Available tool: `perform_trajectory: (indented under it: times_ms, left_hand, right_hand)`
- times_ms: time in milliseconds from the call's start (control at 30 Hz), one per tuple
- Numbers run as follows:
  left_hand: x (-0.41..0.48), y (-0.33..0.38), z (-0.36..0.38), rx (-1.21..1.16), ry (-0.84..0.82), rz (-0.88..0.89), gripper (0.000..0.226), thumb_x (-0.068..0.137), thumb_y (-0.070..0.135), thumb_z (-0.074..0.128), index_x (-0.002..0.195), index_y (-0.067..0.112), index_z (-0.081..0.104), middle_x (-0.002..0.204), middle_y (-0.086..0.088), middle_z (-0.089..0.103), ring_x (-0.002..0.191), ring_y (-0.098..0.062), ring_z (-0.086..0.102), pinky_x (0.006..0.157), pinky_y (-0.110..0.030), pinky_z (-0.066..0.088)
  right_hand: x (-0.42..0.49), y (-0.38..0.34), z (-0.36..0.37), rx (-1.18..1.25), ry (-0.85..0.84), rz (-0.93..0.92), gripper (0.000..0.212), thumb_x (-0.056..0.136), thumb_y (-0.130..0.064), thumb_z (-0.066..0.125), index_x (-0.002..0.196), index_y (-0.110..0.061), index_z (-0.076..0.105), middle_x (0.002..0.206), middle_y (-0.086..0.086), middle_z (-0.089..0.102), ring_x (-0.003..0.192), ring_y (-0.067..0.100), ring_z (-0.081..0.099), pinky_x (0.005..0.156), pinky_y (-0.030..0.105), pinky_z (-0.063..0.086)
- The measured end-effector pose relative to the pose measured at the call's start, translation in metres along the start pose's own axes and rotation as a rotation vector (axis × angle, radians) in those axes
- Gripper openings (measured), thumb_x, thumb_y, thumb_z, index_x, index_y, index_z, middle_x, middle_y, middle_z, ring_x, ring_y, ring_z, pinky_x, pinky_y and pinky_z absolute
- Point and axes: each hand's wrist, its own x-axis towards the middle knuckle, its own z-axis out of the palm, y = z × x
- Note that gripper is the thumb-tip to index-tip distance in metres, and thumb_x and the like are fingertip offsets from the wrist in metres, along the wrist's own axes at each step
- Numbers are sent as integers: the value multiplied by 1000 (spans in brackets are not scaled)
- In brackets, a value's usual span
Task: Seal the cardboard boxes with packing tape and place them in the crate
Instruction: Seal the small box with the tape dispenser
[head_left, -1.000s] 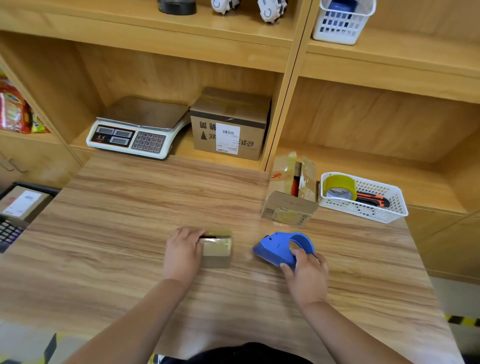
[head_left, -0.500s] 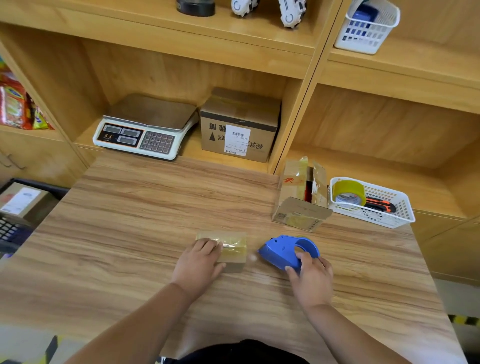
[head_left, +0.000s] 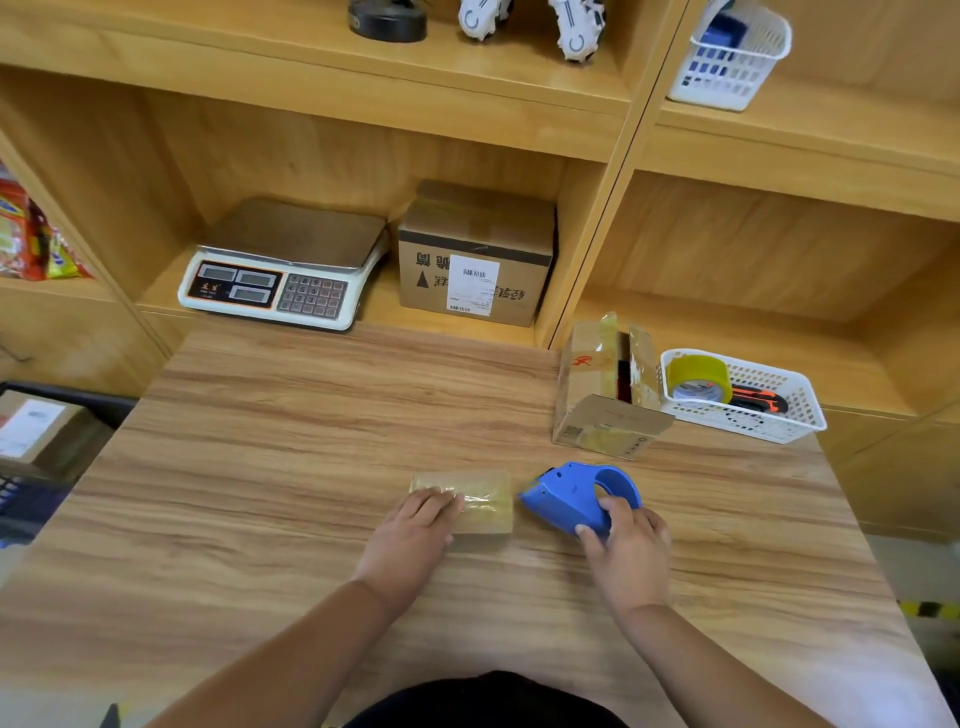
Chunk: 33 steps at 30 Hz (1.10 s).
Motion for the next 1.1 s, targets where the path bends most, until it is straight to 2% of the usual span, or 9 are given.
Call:
perform_trajectory:
  times_ms: [133, 267, 500, 633, 700, 800, 900, 1000, 1100]
  left_hand:
    - [-1, -8, -4, -11, 43, 52, 63, 37, 26, 95, 97, 16, 76, 98, 1, 71, 91, -18, 69, 78, -32, 56]
    - [-2, -11, -7, 10, 46, 87, 58, 44, 30, 93, 97, 19, 76, 102, 1, 70, 95, -19, 68, 84, -38, 55]
    - [7, -13, -12, -69, 81, 100, 49, 45, 26, 91, 91, 18, 75, 94, 3, 70, 87, -17, 68, 83, -29, 54]
    - [14, -12, -16, -161, 89, 21, 44, 46, 20, 91, 87, 19, 75, 87, 6, 69, 79, -16, 67, 83, -23, 40]
    - [20, -12, -21, -209, 51, -50, 44, 59, 20, 86, 100, 19, 73, 94, 6, 69, 87, -16, 66, 88, -22, 39]
    - [33, -13, -26, -366, -45, -164, 47, 89, 29, 59, 134, 19, 51, 127, 4, 57, 121, -18, 46, 104, -25, 25]
    - [48, -10, -32, -519, -24, -208, 54, 89, 34, 57, 140, 23, 44, 135, 6, 50, 128, -13, 36, 105, -22, 22]
    - [58, -5, -42, -565, -13, -193, 45, 84, 30, 64, 129, 24, 57, 127, 9, 57, 124, -10, 40, 101, -20, 26]
    - [61, -3, -48, -674, 28, -242, 9, 83, 21, 66, 91, 23, 71, 94, 15, 65, 105, -9, 53, 85, -15, 34]
  right_hand:
    - [-3, -5, -4, 44, 29, -39, 41, 57, -8, 89, 92, -1, 68, 64, 9, 64, 78, 39, 63, 90, 37, 29]
    - [-4, -9, -5, 60, 24, -39, 39, 63, -9, 86, 96, 0, 68, 76, 13, 67, 90, 42, 61, 94, 37, 26]
    - [-6, -15, -13, 80, 10, -59, 38, 65, -9, 85, 98, -2, 67, 82, 10, 68, 95, 41, 59, 95, 35, 27]
    - [-7, -20, -15, 94, 38, -87, 39, 61, -8, 87, 95, -3, 68, 81, 8, 68, 91, 38, 60, 94, 37, 32]
    - [-7, -22, -17, 109, 34, -85, 38, 63, -8, 86, 96, -4, 68, 84, 8, 68, 97, 39, 58, 96, 36, 31]
    - [-6, -23, -18, 108, 6, -104, 35, 69, -11, 83, 100, -5, 67, 90, 7, 68, 107, 39, 53, 97, 31, 25]
    - [-5, -27, -21, 129, -26, -104, 35, 76, -18, 78, 107, -8, 66, 98, 5, 67, 117, 33, 45, 103, 34, 29]
    - [-5, -32, -26, 144, -30, -126, 34, 75, -17, 79, 105, -8, 66, 95, 4, 67, 115, 34, 47, 102, 40, 33]
    - [-1, -36, -33, 156, -8, -185, 34, 72, -12, 81, 102, -6, 67, 93, 5, 67, 110, 37, 53, 99, 41, 34]
